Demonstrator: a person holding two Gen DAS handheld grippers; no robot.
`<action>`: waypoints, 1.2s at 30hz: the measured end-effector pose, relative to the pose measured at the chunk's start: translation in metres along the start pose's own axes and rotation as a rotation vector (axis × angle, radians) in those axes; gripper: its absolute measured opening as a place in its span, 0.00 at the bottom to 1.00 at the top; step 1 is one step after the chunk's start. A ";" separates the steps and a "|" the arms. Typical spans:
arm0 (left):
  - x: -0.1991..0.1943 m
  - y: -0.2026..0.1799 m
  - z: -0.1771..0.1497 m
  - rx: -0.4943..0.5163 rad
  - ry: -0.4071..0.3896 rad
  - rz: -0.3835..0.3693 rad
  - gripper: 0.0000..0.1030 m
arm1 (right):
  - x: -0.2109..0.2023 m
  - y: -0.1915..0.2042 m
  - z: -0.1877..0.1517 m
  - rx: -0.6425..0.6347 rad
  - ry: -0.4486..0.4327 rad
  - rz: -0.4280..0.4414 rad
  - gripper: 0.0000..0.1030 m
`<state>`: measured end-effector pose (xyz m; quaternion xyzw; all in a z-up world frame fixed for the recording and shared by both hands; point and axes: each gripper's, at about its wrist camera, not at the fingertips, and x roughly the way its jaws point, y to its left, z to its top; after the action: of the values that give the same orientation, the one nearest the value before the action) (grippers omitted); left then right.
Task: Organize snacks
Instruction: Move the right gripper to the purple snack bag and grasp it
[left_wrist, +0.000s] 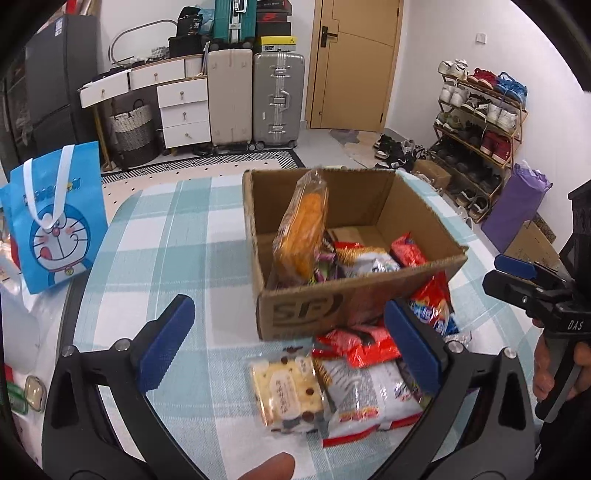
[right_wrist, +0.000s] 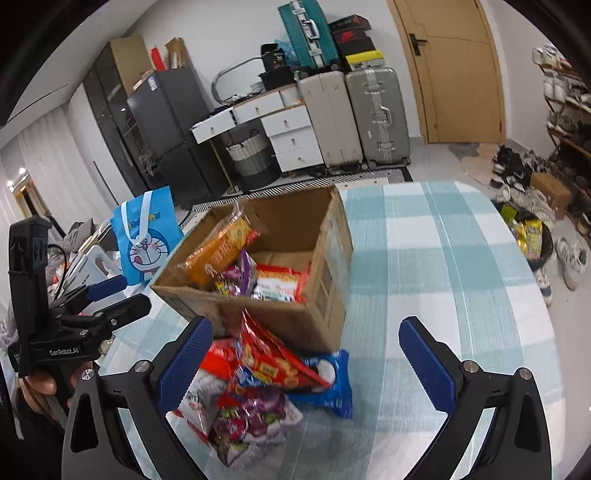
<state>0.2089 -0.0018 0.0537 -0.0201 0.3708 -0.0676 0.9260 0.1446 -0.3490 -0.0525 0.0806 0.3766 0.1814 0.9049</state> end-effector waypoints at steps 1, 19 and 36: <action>-0.001 0.002 -0.006 -0.003 0.006 0.002 0.99 | 0.000 0.000 -0.004 0.006 0.007 0.003 0.99; 0.011 0.004 -0.073 -0.014 0.109 -0.049 0.99 | 0.014 0.013 -0.069 0.121 0.147 0.011 0.99; 0.023 -0.023 -0.082 0.006 0.155 -0.063 0.99 | 0.047 0.023 -0.076 0.126 0.217 0.116 0.74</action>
<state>0.1658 -0.0271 -0.0194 -0.0237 0.4402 -0.0991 0.8921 0.1151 -0.3085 -0.1305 0.1389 0.4778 0.2170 0.8398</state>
